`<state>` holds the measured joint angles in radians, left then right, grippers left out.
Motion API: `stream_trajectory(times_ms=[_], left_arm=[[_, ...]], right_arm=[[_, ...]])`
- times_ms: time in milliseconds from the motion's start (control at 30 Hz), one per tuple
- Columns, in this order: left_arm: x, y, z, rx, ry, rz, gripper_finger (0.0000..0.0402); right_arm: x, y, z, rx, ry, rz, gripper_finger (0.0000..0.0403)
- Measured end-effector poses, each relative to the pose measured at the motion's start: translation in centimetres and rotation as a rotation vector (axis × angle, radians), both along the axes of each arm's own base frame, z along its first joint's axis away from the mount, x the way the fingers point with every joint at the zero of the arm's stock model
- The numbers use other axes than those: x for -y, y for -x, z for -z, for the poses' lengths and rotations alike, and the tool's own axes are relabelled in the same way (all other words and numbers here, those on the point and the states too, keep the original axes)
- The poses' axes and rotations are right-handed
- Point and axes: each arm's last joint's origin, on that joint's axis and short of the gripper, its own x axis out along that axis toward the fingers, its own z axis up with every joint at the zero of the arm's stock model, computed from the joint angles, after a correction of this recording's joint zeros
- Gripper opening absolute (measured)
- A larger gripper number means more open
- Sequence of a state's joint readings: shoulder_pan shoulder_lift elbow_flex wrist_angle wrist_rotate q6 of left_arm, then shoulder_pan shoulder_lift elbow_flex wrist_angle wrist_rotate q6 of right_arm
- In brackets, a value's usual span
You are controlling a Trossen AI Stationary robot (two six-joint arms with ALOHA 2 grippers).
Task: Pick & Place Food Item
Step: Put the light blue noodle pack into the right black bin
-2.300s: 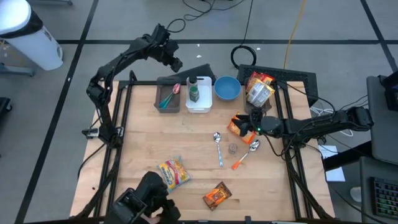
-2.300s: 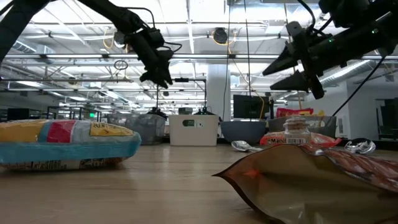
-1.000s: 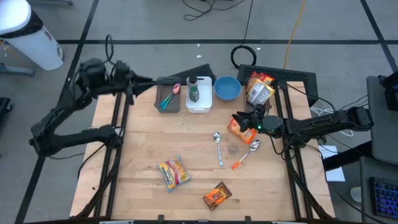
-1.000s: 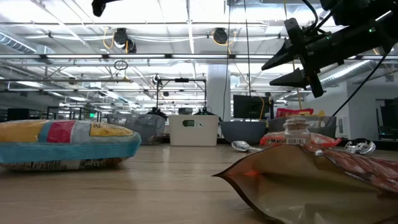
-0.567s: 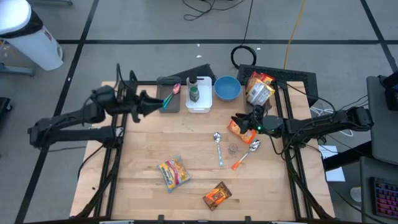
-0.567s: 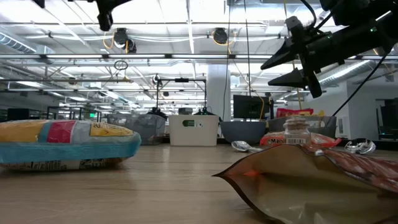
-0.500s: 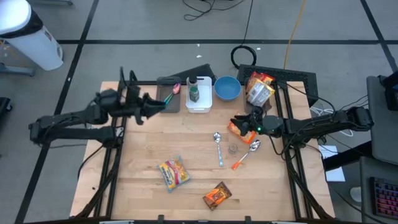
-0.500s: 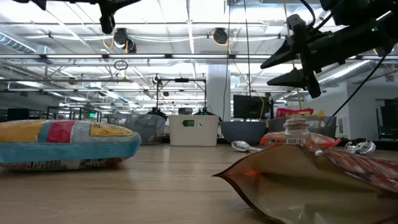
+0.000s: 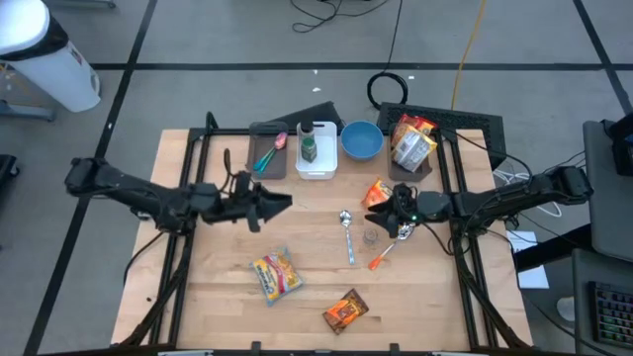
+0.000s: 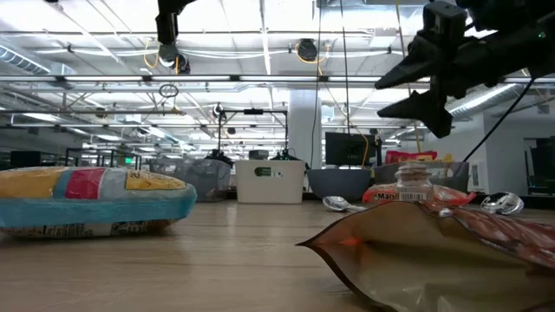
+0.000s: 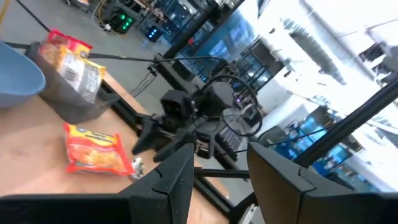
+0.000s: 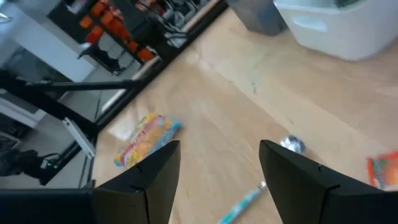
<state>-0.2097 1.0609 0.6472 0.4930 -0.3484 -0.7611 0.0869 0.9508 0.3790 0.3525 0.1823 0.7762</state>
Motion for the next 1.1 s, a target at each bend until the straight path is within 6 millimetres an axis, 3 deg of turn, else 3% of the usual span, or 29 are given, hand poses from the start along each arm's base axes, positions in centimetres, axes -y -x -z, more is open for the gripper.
stream_trajectory(times_ms=[167,433,633,967,1100], left_arm=[[1.7,-0.8,-0.1,0.016,0.019,-0.018,0.0157],[2.9,-2.8,-3.4,-0.145,-0.174,0.005,0.0157],[2.2,-3.4,-5.0,-0.269,-0.302,0.022,0.0157],[0.1,-3.3,-4.5,-0.371,-0.347,-0.013,0.0157],[-1.1,-3.4,-4.5,-0.369,-0.333,-0.001,0.0157]], right_arm=[[0.0,-0.3,-1.0,0.108,0.004,-0.007,0.0212],[-0.5,-0.4,-2.6,0.269,-0.005,-0.147,0.0212],[-0.4,-0.4,-2.6,0.263,0.056,-0.141,0.0212],[-0.3,-0.4,-2.6,0.268,0.02,-0.115,0.0212],[-0.4,-1.0,-4.8,0.327,0.049,-0.117,0.0212]])
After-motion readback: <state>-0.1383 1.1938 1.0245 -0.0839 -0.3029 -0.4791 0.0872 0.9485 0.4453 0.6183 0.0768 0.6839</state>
